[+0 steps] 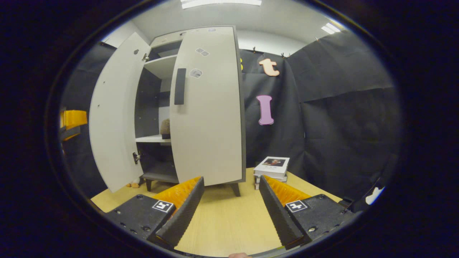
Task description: Grab one shoe with the right hand and put it into the shoe cabinet, grab the other shoe with the left hand and put it into the shoe cabinet; then close the right door with the right hand and the left door with the left hand.
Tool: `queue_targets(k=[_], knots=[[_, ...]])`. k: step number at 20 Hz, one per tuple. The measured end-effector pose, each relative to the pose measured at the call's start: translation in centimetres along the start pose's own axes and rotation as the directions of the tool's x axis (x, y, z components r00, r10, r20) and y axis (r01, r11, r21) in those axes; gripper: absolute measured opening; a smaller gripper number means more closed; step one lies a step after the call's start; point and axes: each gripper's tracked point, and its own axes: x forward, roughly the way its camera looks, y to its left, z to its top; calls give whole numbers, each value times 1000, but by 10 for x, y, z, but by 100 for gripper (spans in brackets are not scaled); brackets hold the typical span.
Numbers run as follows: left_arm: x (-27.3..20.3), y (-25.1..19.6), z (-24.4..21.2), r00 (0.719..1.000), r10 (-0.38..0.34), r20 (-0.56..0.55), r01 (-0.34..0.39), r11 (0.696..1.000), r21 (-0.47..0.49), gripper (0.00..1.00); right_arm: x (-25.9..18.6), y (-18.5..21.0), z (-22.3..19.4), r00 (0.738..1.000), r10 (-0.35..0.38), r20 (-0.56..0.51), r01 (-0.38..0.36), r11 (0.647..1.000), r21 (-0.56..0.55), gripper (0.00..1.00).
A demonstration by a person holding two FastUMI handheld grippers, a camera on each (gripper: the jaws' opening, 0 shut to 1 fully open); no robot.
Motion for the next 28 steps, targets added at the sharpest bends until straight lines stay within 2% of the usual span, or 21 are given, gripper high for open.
queue_targets(k=[3, 6, 8, 11, 18, 21, 25, 28], knots=[[9, 51, 35, 994, 91, 68, -89, 996, -31, 93, -5, 7, 9, 1000, 26, 12, -26, 1000, 15, 99], [15, 118, 73, 956, 240, 167, -248, 968, 30, 93, -9, 14, 21, 999, 45, 23, -46, 998, 41, 99], [25, 137, 82, 948, 271, 166, -284, 957, 56, 93, -11, 13, 30, 998, 46, 47, -48, 998, 42, 99], [45, 154, 89, 945, 274, 177, -287, 956, 55, 93, -9, 8, 41, 996, 35, 78, -36, 999, 6, 98], [72, 177, 100, 937, 294, 192, -305, 952, 29, 93, -11, -10, 49, 996, -14, 92, 13, 1000, 12, 99], [82, 178, 97, 943, 287, 169, -297, 954, 38, 93, -9, -13, 51, 995, -28, 93, 26, 1000, 16, 99], [87, 179, 81, 956, 272, 112, -281, 957, 74, 93, -6, -10, 52, 995, -30, 97, 29, 999, 16, 99], [90, 174, 76, 967, 239, 89, -249, 958, 141, 93, -2, -6, 52, 995, -25, 92, 23, 1000, 20, 99]])
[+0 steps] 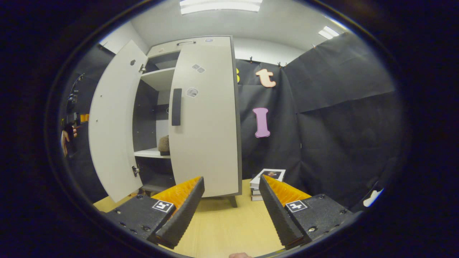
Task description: Grab one shoe with the right hand and put it into the shoe cabinet, grab the other shoe with the left hand and put it into the shoe cabinet; then close the right door with the right hand and the left door with the left hand.
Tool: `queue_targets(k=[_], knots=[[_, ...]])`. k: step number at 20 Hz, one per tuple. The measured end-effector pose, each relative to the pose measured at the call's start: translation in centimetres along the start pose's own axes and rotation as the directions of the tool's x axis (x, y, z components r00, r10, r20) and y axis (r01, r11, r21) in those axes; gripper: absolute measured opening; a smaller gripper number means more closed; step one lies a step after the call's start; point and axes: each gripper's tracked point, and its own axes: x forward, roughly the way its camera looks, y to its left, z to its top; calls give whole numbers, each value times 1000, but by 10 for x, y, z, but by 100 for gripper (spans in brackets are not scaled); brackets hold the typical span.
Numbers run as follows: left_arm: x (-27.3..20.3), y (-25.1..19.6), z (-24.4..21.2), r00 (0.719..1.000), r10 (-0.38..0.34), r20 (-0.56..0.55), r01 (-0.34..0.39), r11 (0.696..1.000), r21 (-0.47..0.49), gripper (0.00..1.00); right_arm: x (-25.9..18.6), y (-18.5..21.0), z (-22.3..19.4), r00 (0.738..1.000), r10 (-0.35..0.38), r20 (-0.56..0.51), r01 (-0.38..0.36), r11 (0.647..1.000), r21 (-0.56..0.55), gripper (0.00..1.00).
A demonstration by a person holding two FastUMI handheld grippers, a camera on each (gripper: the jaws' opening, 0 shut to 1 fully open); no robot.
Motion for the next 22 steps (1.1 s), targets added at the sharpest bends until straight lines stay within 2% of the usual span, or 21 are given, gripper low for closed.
queue_targets(k=[2, 4, 10, 15, 19, 22], knots=[[1, -4, 2, 1000, -8, 7, 8, 1000, 18, 93, 3, 4, 2, 1000, 8, 1, -8, 1000, -1, 98], [-1, -12, 3, 999, -46, -4, 46, 999, 20, 92, 4, 3, 6, 1000, 4, 13, -3, 1000, -17, 98], [-9, -70, 0, 987, -158, -14, 159, 987, 18, 92, 0, -4, 11, 1000, -5, 30, 8, 997, -82, 98], [-7, -119, -5, 973, -229, -13, 229, 973, -5, 92, -2, -22, 11, 998, -55, 17, 56, 997, -53, 98], [2, -163, -13, 952, -307, -17, 307, 952, -7, 93, -3, -31, 11, 996, -87, 16, 88, 995, -42, 99], [11, -175, -19, 950, -311, -30, 311, 950, -5, 93, -5, -34, 13, 995, -94, 13, 94, 995, -36, 99]])
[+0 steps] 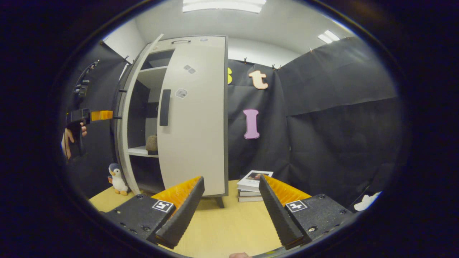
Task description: Grab one shoe with the right hand and put it into the shoe cabinet, grab the other shoe with the left hand and put it into the shoe cabinet; then close the right door with the right hand and the left door with the left hand.
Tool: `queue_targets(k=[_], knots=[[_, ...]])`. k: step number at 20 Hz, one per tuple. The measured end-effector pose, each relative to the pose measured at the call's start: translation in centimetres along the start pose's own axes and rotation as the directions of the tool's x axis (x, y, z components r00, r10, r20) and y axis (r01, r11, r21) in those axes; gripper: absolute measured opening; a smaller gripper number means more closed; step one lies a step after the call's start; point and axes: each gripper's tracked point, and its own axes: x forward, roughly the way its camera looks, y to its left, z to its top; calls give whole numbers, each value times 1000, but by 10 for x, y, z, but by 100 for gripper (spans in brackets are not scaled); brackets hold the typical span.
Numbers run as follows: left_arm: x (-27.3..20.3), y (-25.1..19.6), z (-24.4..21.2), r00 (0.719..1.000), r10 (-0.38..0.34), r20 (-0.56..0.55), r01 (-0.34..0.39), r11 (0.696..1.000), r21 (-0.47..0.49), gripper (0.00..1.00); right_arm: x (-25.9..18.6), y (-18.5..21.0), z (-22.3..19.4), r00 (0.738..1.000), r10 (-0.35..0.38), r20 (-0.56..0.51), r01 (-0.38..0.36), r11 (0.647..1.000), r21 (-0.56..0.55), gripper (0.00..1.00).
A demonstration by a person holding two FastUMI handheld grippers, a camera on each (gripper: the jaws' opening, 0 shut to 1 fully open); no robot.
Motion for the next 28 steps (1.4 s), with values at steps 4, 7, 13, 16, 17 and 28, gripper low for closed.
queue_targets(k=[4, 7, 13, 16, 17, 28], knots=[[-8, -7, 1, 1000, 1, 3, -1, 1000, 5, 94, 4, -4, 4, 1000, -3, 0, 3, 1000, 20, 99], [-32, -28, -4, 999, -38, -13, 38, 999, -3, 94, 6, -2, 2, 1000, 6, -6, -6, 1000, 25, 99], [-79, -60, -6, 997, -81, 2, 81, 996, 24, 94, 7, 16, -1, 998, 63, -20, -63, 998, 15, 99], [-97, -70, -13, 997, -75, 4, 75, 997, 27, 95, 3, 25, -4, 995, 92, -29, -92, 996, 4, 99], [-102, -75, -16, 997, -82, 8, 81, 996, 21, 95, 2, 29, -6, 994, 104, -33, -104, 995, 3, 99], [-153, -101, -76, 997, -56, -50, 58, 998, 34, 94, -18, 56, -33, 981, 175, -82, -177, 984, -21, 99]])
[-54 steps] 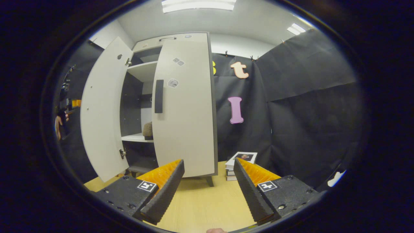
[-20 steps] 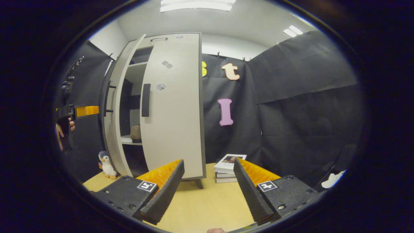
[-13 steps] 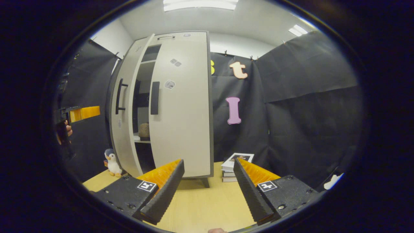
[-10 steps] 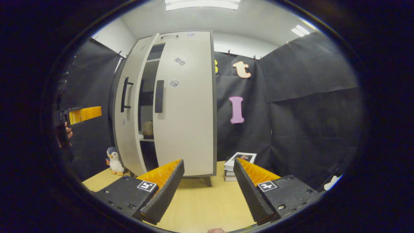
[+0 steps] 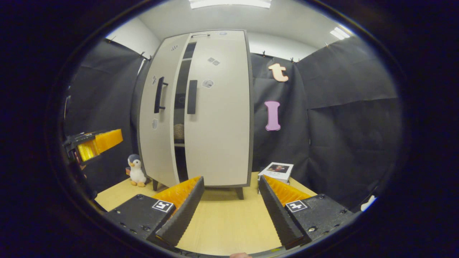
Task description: Grab one shoe with the right hand and put it into the shoe cabinet, grab the other shoe with the left hand and put it into the shoe cabinet; then close the right door with the right hand and the left door with the left hand.
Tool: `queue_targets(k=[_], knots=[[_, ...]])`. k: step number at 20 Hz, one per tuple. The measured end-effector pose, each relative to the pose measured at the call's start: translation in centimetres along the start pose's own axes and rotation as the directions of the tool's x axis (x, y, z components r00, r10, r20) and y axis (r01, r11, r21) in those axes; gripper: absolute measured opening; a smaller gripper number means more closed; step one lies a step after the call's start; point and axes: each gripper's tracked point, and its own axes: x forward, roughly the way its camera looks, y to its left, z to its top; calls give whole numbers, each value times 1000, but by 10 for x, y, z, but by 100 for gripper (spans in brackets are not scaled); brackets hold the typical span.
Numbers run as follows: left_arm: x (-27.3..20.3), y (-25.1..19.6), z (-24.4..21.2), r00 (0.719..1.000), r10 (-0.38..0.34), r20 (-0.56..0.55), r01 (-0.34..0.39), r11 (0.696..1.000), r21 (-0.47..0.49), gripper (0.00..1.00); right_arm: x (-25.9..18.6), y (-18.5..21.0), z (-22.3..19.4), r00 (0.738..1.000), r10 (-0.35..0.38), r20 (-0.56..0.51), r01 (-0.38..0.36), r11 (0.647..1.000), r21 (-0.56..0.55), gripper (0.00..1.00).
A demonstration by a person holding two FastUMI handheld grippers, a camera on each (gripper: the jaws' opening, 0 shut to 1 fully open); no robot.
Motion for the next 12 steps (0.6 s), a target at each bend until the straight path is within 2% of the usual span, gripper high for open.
queue_targets(k=[4, 12], knots=[[-14, -7, -25, 999, 9, -45, -10, 1000, -26, 95, -4, 5, -2, 1000, 14, 3, -14, 1000, -1, 99], [-25, -12, -26, 999, 10, -45, -12, 999, -46, 95, -6, 3, 2, 1000, 12, 20, -13, 1000, 9, 99]])
